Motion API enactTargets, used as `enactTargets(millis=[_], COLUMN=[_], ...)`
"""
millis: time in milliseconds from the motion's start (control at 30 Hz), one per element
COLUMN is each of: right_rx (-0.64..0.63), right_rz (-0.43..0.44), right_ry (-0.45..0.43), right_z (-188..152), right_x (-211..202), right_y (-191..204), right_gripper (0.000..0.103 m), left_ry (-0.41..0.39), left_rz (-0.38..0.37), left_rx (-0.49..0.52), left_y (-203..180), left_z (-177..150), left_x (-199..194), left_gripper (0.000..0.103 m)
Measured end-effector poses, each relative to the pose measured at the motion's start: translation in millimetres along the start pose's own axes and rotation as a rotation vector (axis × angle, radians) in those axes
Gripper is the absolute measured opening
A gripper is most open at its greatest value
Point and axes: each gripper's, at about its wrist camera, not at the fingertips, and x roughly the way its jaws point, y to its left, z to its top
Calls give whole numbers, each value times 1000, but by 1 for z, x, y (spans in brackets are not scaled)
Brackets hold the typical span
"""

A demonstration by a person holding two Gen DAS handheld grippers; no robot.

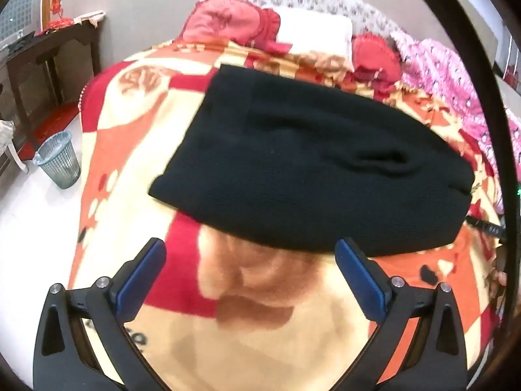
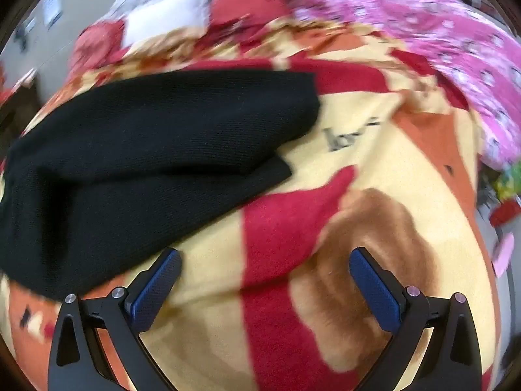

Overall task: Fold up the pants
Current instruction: 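Move both grippers toward the edge of the black pants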

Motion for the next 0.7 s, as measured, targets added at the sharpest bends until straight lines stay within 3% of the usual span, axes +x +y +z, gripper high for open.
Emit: enactTargets(millis=[167, 267, 367, 500, 533, 567, 633, 667, 700], right_rx=[88, 78, 91, 106, 99, 90, 94, 100, 113], right_rz=[176, 185, 209, 237, 237, 242, 218, 205, 217], right_ry=[-16, -14, -35, -85, -98, -111, -129, -140, -152], right_z=[-20, -18, -3, 20, 23, 28, 34, 36, 37], right_x=[-25, -22, -11, 7, 8, 10, 14, 14, 14], right_y=[-5, -3, -4, 1, 4, 7, 12, 13, 11], right_gripper=[103, 103, 103, 103, 99, 82, 63, 51, 46], left_ry=[12, 66, 60, 102, 110, 98, 91, 89, 76], left_rz=[-4, -30, -45, -66, -69, -62, -77, -76, -73], left_rx=[-12, -89, -151, -184, -192, -199, -224, -236, -255], left_y=[6, 15, 22, 21, 19, 18, 17, 17, 17], left_z=[-6, 1, 2, 11, 15, 19, 27, 29, 31], left_x=[8, 21, 30, 50, 52, 55, 62, 63, 63], left_gripper=[103, 103, 103, 103, 103, 103, 103, 98, 93])
